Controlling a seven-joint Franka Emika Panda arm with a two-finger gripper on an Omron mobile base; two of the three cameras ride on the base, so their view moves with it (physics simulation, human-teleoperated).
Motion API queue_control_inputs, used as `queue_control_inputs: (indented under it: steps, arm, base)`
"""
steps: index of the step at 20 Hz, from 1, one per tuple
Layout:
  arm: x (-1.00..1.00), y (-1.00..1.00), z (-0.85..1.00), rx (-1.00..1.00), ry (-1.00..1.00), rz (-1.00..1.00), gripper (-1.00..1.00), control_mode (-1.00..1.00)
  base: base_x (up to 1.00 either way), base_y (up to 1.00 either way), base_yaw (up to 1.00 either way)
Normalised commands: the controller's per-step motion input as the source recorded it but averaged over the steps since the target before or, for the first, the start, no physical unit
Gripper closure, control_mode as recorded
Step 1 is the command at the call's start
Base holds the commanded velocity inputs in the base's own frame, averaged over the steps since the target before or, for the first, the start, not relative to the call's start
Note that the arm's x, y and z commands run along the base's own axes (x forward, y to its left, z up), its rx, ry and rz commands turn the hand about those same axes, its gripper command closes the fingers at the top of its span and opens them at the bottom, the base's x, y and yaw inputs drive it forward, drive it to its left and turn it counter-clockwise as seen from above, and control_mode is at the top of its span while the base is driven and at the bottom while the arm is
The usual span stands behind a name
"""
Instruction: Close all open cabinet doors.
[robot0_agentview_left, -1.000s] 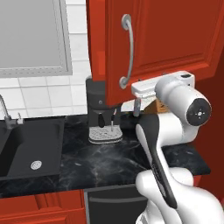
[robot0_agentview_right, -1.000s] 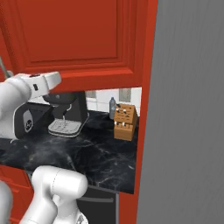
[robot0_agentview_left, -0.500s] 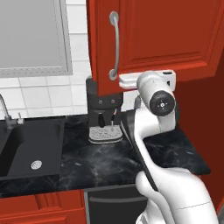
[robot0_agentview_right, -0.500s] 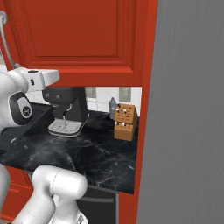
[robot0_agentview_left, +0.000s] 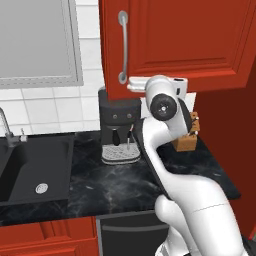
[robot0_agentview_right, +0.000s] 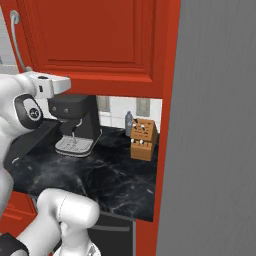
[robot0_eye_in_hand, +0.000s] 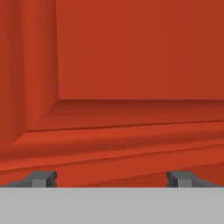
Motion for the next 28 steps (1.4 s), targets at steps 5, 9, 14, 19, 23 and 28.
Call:
queue_control_inputs:
  steps: [5,9,14,19,23,28]
  arm:
    - [0.28,-0.13,0.00,0.04,0.00,0.00,-1.00,-1.00]
    - [0.16,-0.11,0.00,0.01,0.00,0.00,-1.00,-1.00]
    - [0.19,-0.07,0.00,0.00,0.00,0.00,-1.00,-1.00]
    - [0.27,-0.07,0.00,0.00,0.00,0.00,-1.00,-1.00]
    - [0.27,-0.07,0.00,0.01,0.00,0.00,-1.00,-1.00]
    - [0.17,-0.07,0.00,0.01,0.00,0.00,-1.00,-1.00]
  base:
    - [0.00,0.00,0.00]
    - [0.00,0.00,0.00]
    - [0.00,0.00,0.00]
    - [0.00,0.00,0.00]
    - [0.00,0.00,0.00]
    - [0.00,0.00,0.00]
